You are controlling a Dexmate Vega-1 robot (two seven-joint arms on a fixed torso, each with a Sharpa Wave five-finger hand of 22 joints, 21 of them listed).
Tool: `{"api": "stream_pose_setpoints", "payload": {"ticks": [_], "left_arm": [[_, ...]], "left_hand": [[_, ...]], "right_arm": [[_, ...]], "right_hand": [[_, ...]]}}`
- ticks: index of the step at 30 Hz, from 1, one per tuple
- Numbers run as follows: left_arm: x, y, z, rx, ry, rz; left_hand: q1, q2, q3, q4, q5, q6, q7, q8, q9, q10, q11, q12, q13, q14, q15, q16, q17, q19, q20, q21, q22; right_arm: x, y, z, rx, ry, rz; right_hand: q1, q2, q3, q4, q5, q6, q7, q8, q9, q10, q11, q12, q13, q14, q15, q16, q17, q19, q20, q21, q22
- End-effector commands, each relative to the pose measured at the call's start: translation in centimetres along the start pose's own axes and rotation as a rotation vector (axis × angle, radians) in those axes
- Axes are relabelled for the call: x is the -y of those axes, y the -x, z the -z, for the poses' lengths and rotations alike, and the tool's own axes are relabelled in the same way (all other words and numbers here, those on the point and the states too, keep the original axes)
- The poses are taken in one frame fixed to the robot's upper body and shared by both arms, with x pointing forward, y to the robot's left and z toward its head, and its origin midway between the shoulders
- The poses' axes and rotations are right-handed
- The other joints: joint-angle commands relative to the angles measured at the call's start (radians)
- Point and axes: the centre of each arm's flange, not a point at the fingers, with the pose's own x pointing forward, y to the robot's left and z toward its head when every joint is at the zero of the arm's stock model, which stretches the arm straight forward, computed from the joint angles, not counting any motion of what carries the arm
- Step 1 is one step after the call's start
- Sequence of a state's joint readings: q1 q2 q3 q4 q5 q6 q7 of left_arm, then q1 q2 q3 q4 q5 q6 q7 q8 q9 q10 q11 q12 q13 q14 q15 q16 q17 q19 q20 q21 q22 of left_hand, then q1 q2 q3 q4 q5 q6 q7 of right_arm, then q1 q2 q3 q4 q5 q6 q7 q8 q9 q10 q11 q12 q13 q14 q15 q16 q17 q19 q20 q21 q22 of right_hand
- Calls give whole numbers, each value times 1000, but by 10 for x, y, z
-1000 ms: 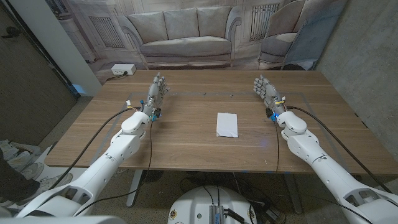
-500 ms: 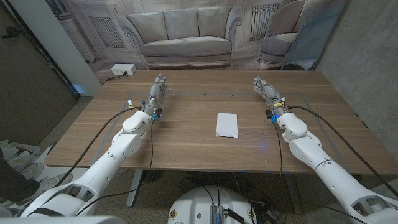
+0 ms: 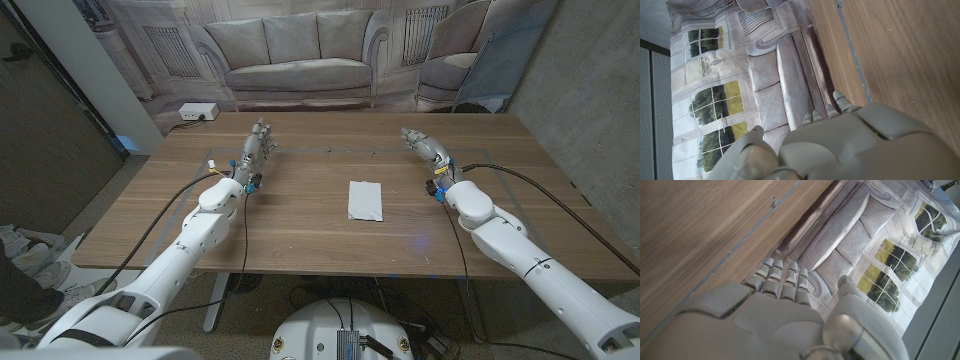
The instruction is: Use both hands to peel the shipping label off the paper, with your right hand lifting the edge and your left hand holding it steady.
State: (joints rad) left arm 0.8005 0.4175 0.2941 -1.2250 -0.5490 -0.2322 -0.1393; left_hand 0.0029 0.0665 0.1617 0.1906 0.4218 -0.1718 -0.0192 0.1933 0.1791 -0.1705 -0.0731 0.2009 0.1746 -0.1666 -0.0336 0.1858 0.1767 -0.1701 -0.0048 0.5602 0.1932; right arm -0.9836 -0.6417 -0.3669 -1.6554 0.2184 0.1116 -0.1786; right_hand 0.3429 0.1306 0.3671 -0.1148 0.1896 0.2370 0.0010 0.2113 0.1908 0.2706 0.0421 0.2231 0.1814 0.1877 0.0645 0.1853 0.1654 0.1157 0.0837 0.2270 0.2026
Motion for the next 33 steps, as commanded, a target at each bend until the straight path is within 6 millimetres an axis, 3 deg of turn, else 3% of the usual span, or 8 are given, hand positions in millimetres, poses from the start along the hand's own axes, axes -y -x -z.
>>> {"api": "stream_pose_setpoints", "payload": {"ticks": [1,8,10,20,22,23,25,33], "left_arm": [[1,-7,4,-13,8,17],[2,-10,3,-15,1,24],[2,-11,3,-16,-2,32],[2,-13,2,-15,-1,42],[1,-13,3,-14,4,46],[1,-13,3,-18,1,47],[1,-13,2,-18,-1,52],[1,-17,3,-24,0,70]], "left_hand": [[5,108,-1,-3,5,-199,-8,6,5,-151,7,4,5,-120,-1,9,3,-86,9,4,1],[6,106,-1,-3,5,-191,-13,8,5,-150,12,3,5,-117,7,9,3,-84,15,4,1],[7,105,-1,-4,6,-185,-16,8,5,-149,11,3,5,-108,12,11,4,-83,36,3,0],[9,104,-1,-5,6,-170,-25,12,6,-144,6,3,5,-97,9,13,4,-88,31,-2,-1],[9,104,-1,-5,6,-168,-25,11,6,-137,12,5,5,-93,17,14,4,-87,30,-2,-1],[10,103,-1,-6,6,-166,-26,10,6,-131,35,6,6,-89,24,14,4,-85,22,-3,-1],[11,102,-1,-6,6,-164,-26,10,6,-124,51,8,6,-84,34,14,5,-85,10,-5,-2],[12,102,-1,-7,5,-158,-28,10,7,-115,62,10,6,-82,44,13,5,-83,0,-6,-2]], "right_arm": [[-11,20,-18,-39,245,41],[-24,32,-31,-43,353,37],[-26,34,-35,-43,372,30],[-41,48,-55,-68,530,28],[-44,50,-57,-78,563,31],[-46,51,-58,-80,576,34],[-48,54,-60,-82,599,38],[-61,67,-67,-87,713,60]], "right_hand": [[20,11,12,-5,6,22,-1,12,2,22,-3,8,0,20,-6,2,4,12,-12,9,3],[30,28,20,-4,9,54,-1,17,2,54,-11,16,-1,47,-21,7,5,26,-19,16,5],[31,30,21,-4,9,61,-3,18,3,60,-11,17,-1,50,-23,7,5,28,-20,16,6],[36,34,23,-1,10,87,-4,21,3,88,-14,22,-1,71,-41,9,5,43,-23,23,8],[37,34,24,-1,10,91,-4,21,3,91,-15,22,-1,74,-44,9,5,44,-21,24,8],[37,34,24,-1,10,93,-4,21,3,91,-15,22,-1,74,-46,9,5,46,-21,25,9],[39,35,25,-1,10,98,-5,22,4,92,-18,21,-1,78,-49,9,5,47,-23,25,9],[47,37,29,-3,11,110,-7,21,4,102,-26,21,-1,91,-59,9,5,61,-22,31,10]]}}
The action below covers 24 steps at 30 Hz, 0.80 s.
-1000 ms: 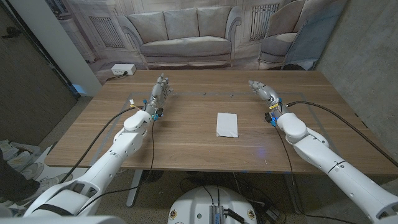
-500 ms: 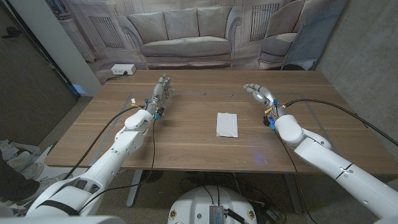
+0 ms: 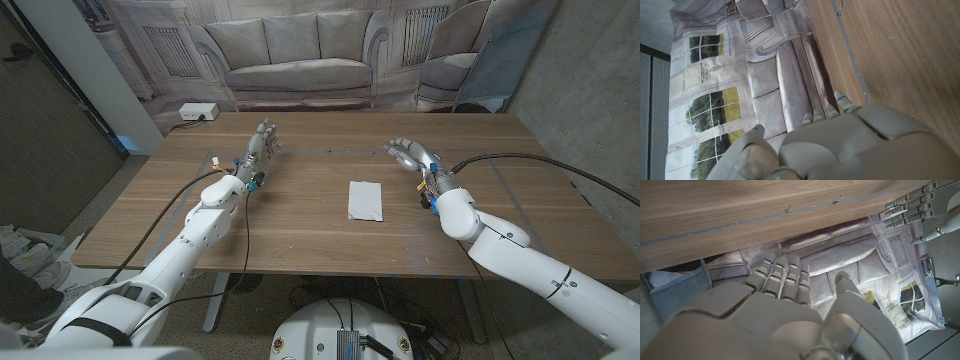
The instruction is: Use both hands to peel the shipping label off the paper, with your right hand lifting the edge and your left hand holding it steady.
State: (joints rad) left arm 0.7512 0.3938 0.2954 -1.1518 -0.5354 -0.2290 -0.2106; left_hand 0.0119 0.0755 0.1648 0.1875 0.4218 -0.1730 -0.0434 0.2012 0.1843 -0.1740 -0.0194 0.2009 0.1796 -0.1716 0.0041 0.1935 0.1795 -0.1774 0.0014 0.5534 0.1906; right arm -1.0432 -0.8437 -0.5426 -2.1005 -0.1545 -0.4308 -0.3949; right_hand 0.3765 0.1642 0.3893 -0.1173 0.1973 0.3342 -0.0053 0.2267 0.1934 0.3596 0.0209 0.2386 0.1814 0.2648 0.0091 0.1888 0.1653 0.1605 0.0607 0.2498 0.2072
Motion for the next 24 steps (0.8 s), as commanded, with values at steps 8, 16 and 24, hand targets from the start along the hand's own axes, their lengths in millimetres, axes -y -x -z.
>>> {"api": "stream_pose_setpoints", "payload": {"ticks": [8,16,24], "left_arm": [[3,-10,0,-5,2,41],[5,-13,0,-9,0,51],[8,-17,-1,-16,-6,62]], "left_hand": [[4,93,-4,-4,5,-154,-6,2,2,-107,16,10,2,-73,12,6,2,-75,-3,-1,0],[4,92,-4,-4,5,-152,-6,1,2,-105,18,10,2,-71,14,6,3,-74,-2,-2,0],[4,92,-4,-4,5,-150,-7,1,2,-101,20,10,3,-69,15,6,3,-74,-1,-3,0]], "right_arm": [[-14,36,-35,-42,307,65],[-23,49,-44,-63,402,92],[-34,54,-43,-96,457,64]], "right_hand": [[24,2,12,-4,4,30,-11,6,2,29,-12,7,-1,36,-21,7,4,34,1,17,8],[35,2,21,-5,4,55,-14,6,2,57,-22,10,-1,81,-55,13,4,56,0,28,11],[39,-1,27,-5,3,73,-16,7,2,74,-30,11,-1,105,-69,12,5,65,-2,33,13]]}}
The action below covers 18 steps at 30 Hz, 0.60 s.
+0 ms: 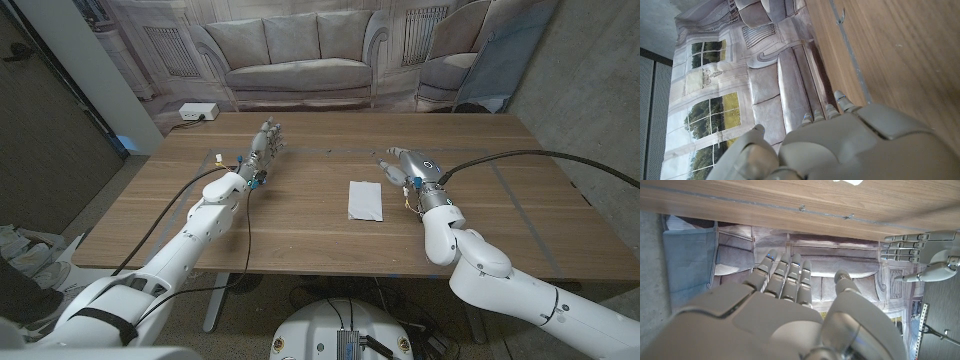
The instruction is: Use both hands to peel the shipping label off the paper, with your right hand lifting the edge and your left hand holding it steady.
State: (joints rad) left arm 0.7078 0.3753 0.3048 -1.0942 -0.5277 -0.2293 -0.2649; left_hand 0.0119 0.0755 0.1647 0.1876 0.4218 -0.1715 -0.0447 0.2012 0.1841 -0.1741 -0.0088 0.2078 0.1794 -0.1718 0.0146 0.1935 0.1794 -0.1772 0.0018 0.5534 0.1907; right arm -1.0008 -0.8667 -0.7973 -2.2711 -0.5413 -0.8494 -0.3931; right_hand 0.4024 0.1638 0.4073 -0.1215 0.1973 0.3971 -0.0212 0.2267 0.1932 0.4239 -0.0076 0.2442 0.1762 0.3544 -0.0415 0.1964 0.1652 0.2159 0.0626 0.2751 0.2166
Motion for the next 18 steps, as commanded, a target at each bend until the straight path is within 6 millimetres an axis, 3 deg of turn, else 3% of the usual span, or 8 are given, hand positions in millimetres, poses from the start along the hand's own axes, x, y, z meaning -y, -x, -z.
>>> {"api": "stream_pose_setpoints", "payload": {"ticks": [1,18], "left_arm": [[4,-6,-2,-5,-9,18],[10,-13,-1,-12,-4,31]], "left_hand": [[4,92,-4,-4,5,-152,-6,1,2,-100,11,4,3,-68,4,6,3,-74,-1,-3,0],[4,92,-4,-4,5,-151,-8,-1,3,-97,14,3,3,-65,7,5,3,-73,3,-6,0]], "right_arm": [[-9,14,-8,-49,109,-10],[-24,23,-14,-64,145,-35]], "right_hand": [[13,0,9,0,3,11,0,6,2,10,-2,5,4,15,-19,5,5,10,-4,8,4],[36,-4,19,-14,2,25,-7,3,2,19,-8,1,4,24,-32,-3,4,19,-8,14,6]]}}
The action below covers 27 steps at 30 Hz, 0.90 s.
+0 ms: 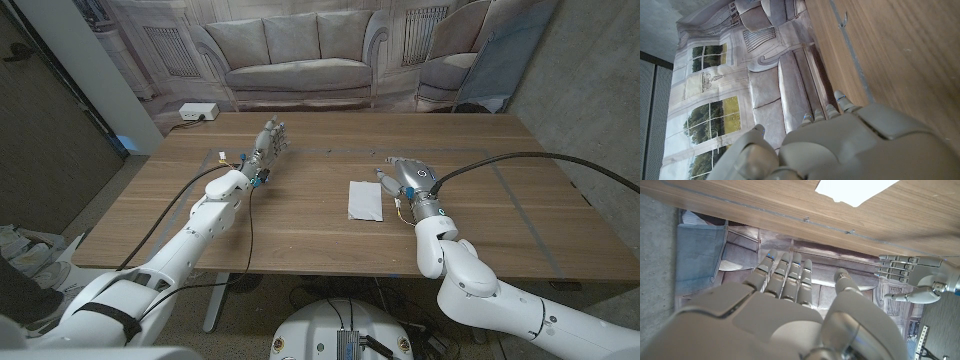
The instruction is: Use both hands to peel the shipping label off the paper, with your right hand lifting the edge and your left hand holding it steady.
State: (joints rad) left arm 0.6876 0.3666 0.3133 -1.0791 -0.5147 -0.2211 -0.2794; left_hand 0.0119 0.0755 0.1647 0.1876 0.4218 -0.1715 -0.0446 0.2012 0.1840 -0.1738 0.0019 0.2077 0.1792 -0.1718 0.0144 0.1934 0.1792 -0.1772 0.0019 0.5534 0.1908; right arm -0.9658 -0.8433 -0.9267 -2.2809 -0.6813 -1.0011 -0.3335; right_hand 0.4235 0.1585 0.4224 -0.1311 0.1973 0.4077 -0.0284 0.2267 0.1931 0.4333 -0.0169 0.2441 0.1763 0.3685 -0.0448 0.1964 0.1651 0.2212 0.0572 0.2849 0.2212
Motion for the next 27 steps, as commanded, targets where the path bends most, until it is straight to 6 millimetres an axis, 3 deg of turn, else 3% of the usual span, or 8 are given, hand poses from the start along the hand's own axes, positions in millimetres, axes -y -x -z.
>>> {"api": "stream_pose_setpoints", "payload": {"ticks": [1,19,27], "left_arm": [[5,-7,0,-11,-3,18],[3,-12,2,-15,1,11],[2,-17,3,-17,6,19]], "left_hand": [[4,92,-4,-4,5,-151,-9,-1,3,-97,3,3,3,-65,7,5,3,-73,2,-6,0],[3,92,-5,-3,5,-149,-10,-3,3,-96,4,1,4,-64,8,3,4,-72,7,-8,0],[2,93,-5,-2,5,-150,-10,-3,3,-96,5,0,4,-64,7,3,4,-71,8,-9,0]], "right_arm": [[-10,7,-3,-26,48,-13],[-25,7,-11,-52,98,-15],[-33,7,-14,-71,120,-23]], "right_hand": [[16,1,4,-5,1,14,-1,3,2,11,1,1,4,11,-29,-2,4,14,-3,5,2],[89,-9,25,-40,-7,37,-17,-2,2,36,-22,-3,4,34,-57,-7,3,41,-14,20,4],[151,-52,25,-58,-11,52,-33,-3,1,54,-39,-6,4,49,-79,-10,3,58,-20,29,2]]}}
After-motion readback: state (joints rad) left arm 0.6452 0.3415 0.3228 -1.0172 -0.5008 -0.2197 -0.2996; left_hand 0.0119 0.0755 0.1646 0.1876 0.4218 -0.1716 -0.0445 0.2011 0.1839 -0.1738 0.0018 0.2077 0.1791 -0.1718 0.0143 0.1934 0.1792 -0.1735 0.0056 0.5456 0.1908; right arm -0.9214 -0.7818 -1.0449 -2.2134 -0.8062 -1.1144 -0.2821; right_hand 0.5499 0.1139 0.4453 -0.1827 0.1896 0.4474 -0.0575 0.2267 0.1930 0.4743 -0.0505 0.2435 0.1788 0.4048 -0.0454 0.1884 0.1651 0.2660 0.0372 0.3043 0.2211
